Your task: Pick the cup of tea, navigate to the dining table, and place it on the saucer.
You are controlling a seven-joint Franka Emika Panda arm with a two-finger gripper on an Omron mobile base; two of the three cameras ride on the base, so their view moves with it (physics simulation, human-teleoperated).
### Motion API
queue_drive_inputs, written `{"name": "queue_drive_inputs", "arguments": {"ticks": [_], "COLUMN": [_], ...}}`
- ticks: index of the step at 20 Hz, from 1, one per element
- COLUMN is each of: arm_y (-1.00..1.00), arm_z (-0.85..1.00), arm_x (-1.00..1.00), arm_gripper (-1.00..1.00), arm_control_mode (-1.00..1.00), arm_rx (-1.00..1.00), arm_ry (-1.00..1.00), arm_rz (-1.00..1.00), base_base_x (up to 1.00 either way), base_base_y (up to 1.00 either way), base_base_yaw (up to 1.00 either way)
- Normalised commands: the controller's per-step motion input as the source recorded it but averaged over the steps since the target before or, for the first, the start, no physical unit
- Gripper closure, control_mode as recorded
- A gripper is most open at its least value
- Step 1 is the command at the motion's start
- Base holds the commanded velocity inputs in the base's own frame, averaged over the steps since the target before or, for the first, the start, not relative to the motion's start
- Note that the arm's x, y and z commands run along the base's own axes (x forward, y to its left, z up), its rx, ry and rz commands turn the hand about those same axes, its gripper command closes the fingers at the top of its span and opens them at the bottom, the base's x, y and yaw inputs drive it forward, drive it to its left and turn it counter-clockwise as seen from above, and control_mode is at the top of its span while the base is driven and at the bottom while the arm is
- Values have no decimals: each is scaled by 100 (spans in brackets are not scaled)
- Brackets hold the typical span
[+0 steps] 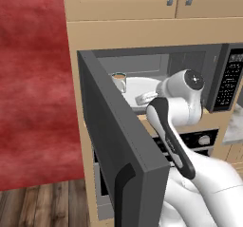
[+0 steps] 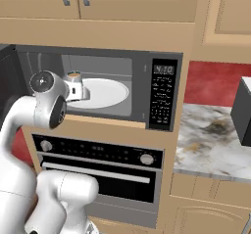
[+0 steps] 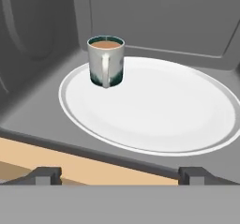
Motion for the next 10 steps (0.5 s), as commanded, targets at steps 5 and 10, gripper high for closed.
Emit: {"name": "queue_drive_inputs", "arguments": {"ticks": [5, 10], "arm_y": [7, 10], "arm_z": [0, 0], "arm_x": [29, 14], "arm_gripper": [-100, -100], "arm_control_mode": [-100, -100], "arm_rx": [0, 0], "arm_ry": [1, 3], "arm_rz": [-2, -1], "base_base_x": [0, 0], "base_base_y": [0, 0], "base_base_yaw": [0, 0]}}
